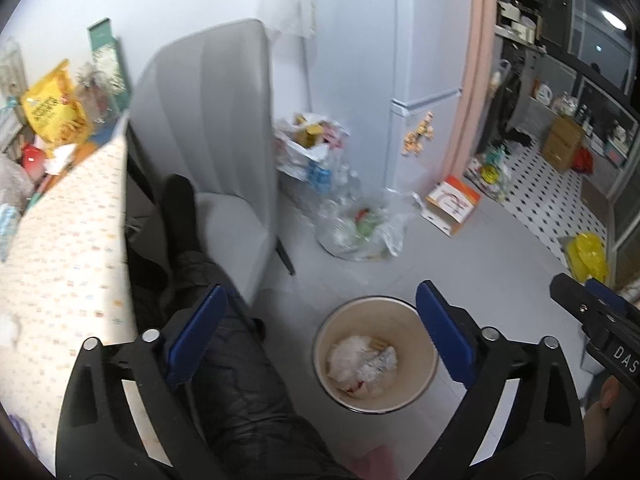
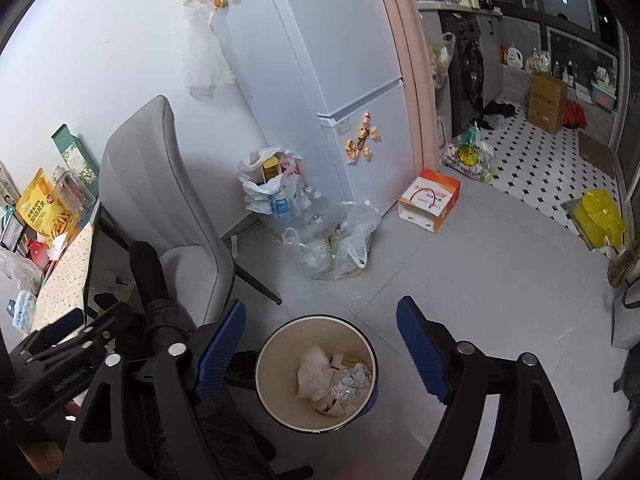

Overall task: Collect trash
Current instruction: 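Move both tools back over the table toward the tissue pack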

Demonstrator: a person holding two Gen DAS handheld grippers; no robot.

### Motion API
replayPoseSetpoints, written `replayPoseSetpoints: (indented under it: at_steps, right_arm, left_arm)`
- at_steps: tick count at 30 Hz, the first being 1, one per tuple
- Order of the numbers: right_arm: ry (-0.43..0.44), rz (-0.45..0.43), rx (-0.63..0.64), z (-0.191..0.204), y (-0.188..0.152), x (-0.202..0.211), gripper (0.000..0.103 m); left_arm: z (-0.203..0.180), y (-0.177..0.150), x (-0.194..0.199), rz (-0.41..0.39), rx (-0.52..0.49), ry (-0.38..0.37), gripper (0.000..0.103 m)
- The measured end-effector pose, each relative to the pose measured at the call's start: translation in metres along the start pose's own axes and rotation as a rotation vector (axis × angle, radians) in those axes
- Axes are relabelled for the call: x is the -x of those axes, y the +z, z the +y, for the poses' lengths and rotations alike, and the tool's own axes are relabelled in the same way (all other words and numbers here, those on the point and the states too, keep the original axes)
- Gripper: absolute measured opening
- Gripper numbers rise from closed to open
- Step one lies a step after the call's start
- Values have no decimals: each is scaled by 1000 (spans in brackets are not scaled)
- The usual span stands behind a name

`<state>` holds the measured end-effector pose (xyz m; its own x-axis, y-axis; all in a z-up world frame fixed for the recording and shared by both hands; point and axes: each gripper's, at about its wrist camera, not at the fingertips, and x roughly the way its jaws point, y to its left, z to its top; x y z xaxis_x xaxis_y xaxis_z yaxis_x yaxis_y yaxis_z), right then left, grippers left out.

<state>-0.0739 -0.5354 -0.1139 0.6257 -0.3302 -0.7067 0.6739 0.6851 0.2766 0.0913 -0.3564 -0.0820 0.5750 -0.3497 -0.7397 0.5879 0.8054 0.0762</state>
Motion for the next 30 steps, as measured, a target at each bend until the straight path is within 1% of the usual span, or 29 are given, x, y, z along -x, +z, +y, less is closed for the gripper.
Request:
replayPoseSetpoints:
  at_steps: [1,3,7,9,14,21,28,30]
  right_arm:
    - [5,0,8,5,0,2,82]
    - [16,-1,26,17,-2,4,89]
    - [45,-1,75,45,-4,10,91]
    - [59,-13,97,61,-6,16,95]
    - [99,-21,128,94,-12,26,95]
    - [151,-22,220,148,-27,43,95]
    - [188,-25,309,200,-49,62,95]
    - [200,-31,335,215,-57,69,95]
  left_arm:
    - [9,0,6,-10,15,20,96]
    - [25,-1,15,-23,49,41,96]
    - [56,-6,30,-41,100,81,97]
    - [72,-9,37,-48,126,94,97]
    - [119,-24,61,-74,196,142,97]
    - [178,-51,90,-97,293,201,97]
    - [225,-83,122,-118,357,248,97]
    - [232,-91,128,-123,368,265,97]
